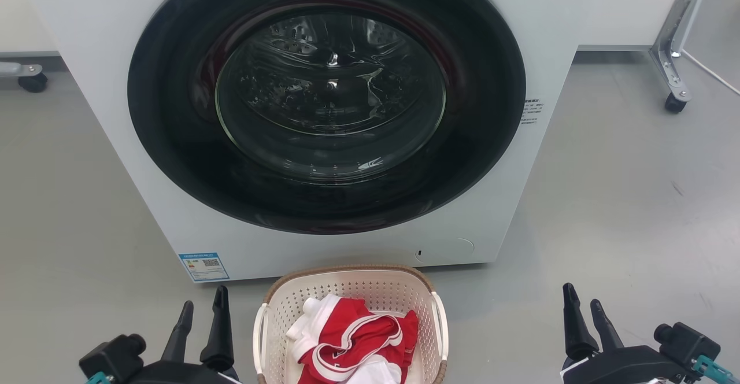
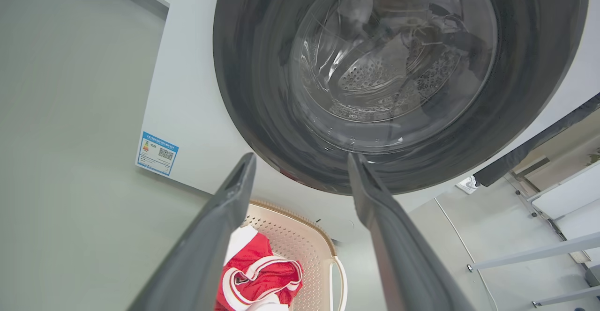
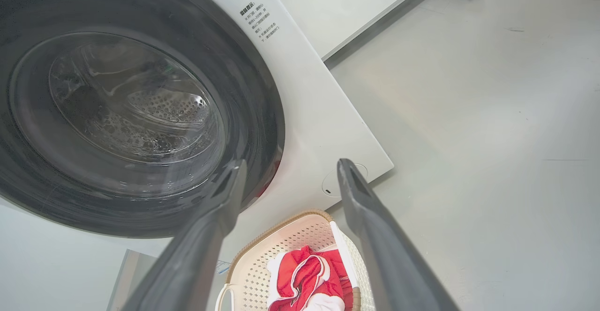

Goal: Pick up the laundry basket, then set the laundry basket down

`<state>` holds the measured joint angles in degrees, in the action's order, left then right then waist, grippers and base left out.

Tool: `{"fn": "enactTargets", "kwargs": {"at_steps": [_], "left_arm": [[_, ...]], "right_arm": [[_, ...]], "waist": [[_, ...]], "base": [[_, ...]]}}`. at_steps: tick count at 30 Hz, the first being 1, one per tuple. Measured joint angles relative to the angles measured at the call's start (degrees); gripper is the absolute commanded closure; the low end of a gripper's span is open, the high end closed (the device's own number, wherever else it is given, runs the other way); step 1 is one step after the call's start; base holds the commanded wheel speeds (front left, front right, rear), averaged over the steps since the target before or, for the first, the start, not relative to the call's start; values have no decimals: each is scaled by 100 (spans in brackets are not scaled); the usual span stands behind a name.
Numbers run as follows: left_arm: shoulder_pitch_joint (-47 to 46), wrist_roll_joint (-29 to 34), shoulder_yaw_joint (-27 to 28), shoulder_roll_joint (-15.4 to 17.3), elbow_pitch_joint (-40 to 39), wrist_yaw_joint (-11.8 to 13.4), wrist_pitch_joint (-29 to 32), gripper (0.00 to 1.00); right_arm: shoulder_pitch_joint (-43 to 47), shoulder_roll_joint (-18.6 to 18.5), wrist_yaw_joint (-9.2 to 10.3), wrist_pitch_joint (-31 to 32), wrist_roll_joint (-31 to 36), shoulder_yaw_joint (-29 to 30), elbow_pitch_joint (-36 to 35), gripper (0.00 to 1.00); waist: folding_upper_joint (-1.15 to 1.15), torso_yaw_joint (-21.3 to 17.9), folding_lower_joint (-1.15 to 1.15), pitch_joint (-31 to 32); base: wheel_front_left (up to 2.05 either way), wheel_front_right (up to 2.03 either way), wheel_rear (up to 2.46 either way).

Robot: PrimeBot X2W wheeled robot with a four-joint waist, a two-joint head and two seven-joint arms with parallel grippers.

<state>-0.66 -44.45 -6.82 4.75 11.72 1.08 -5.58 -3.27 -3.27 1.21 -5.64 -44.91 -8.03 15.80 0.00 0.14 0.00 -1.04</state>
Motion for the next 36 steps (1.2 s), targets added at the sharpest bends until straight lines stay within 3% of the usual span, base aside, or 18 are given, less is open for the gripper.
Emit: {"fn": "enactTargets", "kwargs": {"at_steps": [36], "left_arm": [[326, 3148, -611, 74, -319, 501, -742, 0]], "right_arm": [[34, -30, 491, -737, 3050, -732, -269, 0]], "waist": [[0, 29, 0, 94]], "base": [[0, 0, 0]]}}
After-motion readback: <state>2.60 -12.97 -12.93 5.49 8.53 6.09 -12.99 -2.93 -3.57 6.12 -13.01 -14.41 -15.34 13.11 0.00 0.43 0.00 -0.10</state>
